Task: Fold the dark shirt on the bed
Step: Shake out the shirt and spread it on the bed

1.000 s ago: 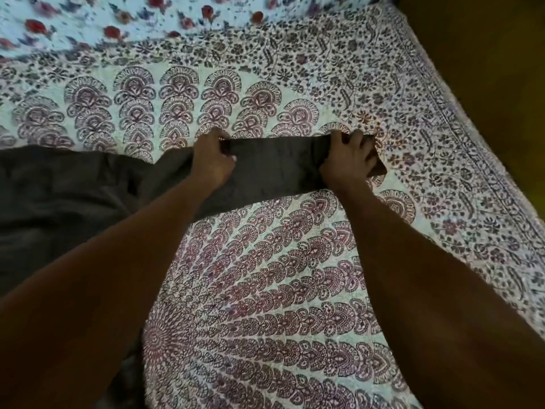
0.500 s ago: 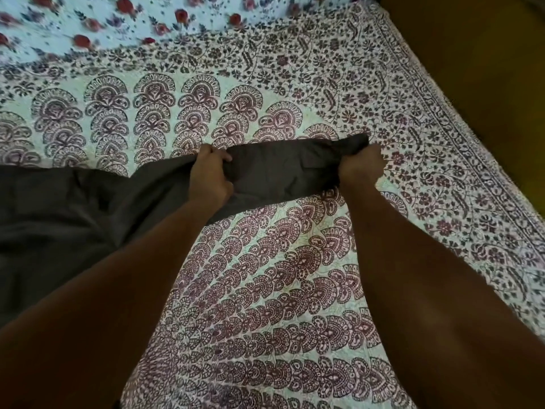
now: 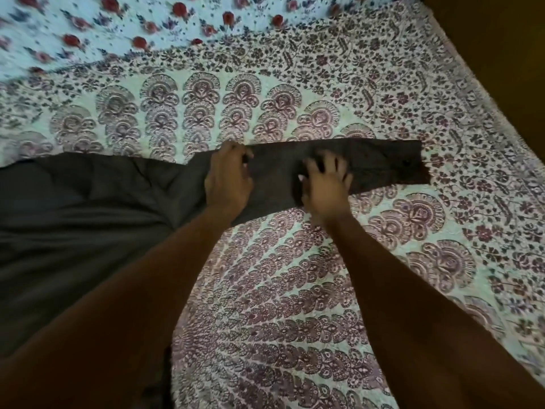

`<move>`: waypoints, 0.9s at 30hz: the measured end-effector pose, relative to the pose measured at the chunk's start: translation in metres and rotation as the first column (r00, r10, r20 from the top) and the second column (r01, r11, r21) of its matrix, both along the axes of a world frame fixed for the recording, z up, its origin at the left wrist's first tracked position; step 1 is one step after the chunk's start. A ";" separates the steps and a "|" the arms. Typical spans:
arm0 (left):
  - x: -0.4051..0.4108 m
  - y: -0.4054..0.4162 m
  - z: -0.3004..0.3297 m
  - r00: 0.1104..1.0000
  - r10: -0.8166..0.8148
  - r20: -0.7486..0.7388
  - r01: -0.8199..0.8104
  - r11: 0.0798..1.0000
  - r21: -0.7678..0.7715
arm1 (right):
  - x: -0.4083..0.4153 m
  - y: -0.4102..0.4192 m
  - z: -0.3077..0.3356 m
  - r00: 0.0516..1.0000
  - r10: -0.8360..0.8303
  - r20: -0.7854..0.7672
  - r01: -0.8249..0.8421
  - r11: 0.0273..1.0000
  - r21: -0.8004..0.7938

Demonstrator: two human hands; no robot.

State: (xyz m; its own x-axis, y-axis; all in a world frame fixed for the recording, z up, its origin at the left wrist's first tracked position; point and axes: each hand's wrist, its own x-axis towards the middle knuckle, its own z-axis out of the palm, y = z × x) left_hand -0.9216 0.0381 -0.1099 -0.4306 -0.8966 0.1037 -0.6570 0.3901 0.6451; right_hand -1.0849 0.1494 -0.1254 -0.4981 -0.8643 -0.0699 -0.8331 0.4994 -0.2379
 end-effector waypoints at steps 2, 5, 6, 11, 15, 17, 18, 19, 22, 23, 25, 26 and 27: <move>0.035 -0.014 0.005 0.983 0.082 0.162 -0.075 0.996 -0.045 | 0.026 -0.018 -0.002 0.996 0.083 0.039 -0.081 0.996 -0.048; 0.087 -0.052 0.007 0.916 0.183 0.357 -0.179 0.983 -0.046 | 0.059 -0.050 -0.004 0.977 0.176 0.123 -0.176 0.984 -0.014; 0.101 -0.063 0.006 0.883 0.188 0.431 -0.189 0.981 -0.039 | 0.066 -0.058 -0.006 0.973 0.169 0.159 -0.173 0.985 0.011; 0.164 -0.101 0.005 0.787 0.087 0.611 -0.146 0.988 0.048 | 0.100 -0.071 -0.019 0.981 0.009 0.191 -0.027 0.996 0.088; 0.175 -0.115 0.008 0.807 0.074 0.586 -0.165 0.981 0.102 | 0.114 -0.065 -0.028 0.995 0.008 0.099 -0.012 0.999 0.049; 0.176 -0.120 0.005 0.847 0.119 0.519 -0.169 0.984 0.050 | 0.118 -0.064 -0.031 0.997 -0.013 0.078 0.010 0.999 0.035; 0.176 -0.122 0.004 0.878 0.105 0.468 -0.141 0.989 0.043 | 0.119 -0.064 -0.032 0.997 -0.022 0.071 0.020 0.999 0.028; 0.177 -0.126 0.002 0.903 0.050 0.426 -0.088 0.994 0.069 | 0.120 -0.064 -0.035 0.997 -0.028 0.066 0.027 0.999 0.016; 0.176 -0.132 -0.003 0.881 -0.110 0.460 0.017 0.979 0.202 | 0.123 -0.063 -0.041 0.999 -0.021 0.039 0.022 0.999 -0.027; 0.174 -0.133 -0.003 0.876 -0.081 0.475 -0.010 0.983 0.185 | 0.124 -0.062 -0.043 1.000 -0.020 0.020 0.021 0.999 -0.037; 0.166 -0.132 -0.001 0.893 0.069 0.446 -0.118 0.989 0.084 | 0.124 -0.059 -0.047 0.999 -0.042 -0.025 0.040 0.998 -0.050; 0.162 -0.128 0.001 0.894 0.146 0.422 -0.178 0.983 0.036 | 0.125 -0.058 -0.048 0.997 -0.061 -0.043 0.058 0.997 -0.057; 0.158 -0.124 0.002 0.891 0.202 0.407 -0.225 0.974 0.010 | 0.127 -0.057 -0.050 0.995 -0.083 -0.056 0.079 0.995 -0.063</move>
